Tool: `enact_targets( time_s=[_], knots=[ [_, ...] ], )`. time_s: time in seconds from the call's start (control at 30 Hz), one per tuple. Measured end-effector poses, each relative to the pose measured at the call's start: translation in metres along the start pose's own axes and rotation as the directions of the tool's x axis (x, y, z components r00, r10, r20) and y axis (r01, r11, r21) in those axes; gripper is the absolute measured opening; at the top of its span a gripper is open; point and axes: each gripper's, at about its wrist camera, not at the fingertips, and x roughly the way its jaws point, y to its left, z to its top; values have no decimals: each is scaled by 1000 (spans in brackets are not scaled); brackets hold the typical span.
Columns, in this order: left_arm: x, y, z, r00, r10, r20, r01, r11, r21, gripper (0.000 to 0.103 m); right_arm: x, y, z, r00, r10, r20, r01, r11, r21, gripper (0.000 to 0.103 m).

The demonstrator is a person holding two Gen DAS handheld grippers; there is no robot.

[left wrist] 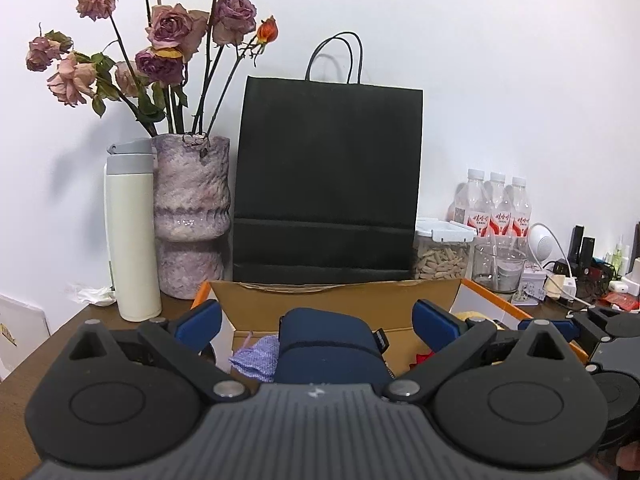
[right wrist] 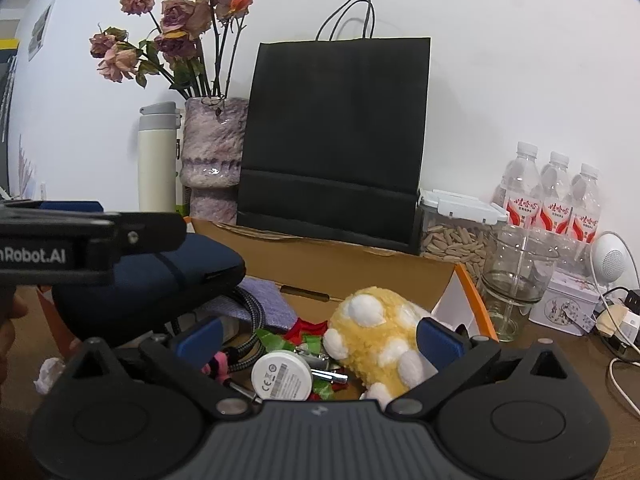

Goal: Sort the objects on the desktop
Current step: 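Open both grippers to drop the case and cap into the box, then withdraw both grippers from the box toward the remaining table items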

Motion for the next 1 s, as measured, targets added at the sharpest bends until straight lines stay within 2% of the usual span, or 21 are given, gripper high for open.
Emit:
enact_targets(
  time_s=[0.37,0.53,0.6,0.77,0.9,1.0],
  knots=[
    [-44,-5,-7,999,31,-11,-32,997,-67,103,-38,1,-9,999,-42,-14,43,998,51,103],
    [-66,-9,-17,997,77,-13,-78,990,-116,103,-60,2,-10,997,-74,0,73,993,90,103],
    [-75,-10,-20,996,85,-18,-86,988,-128,103,-67,0,-12,996,-86,-25,88,990,108,103],
    [-91,-21,-24,989,125,-74,-131,988,-83,103,-86,0,-20,990,-114,-78,124,984,125,103],
    [-101,-28,-26,981,131,-143,-143,987,-74,103,-105,6,-27,987,-142,-70,149,983,105,103],
    [-117,-33,-24,977,157,-143,-167,984,-59,103,-118,6,-28,991,-120,-63,127,985,118,103]
  ],
)
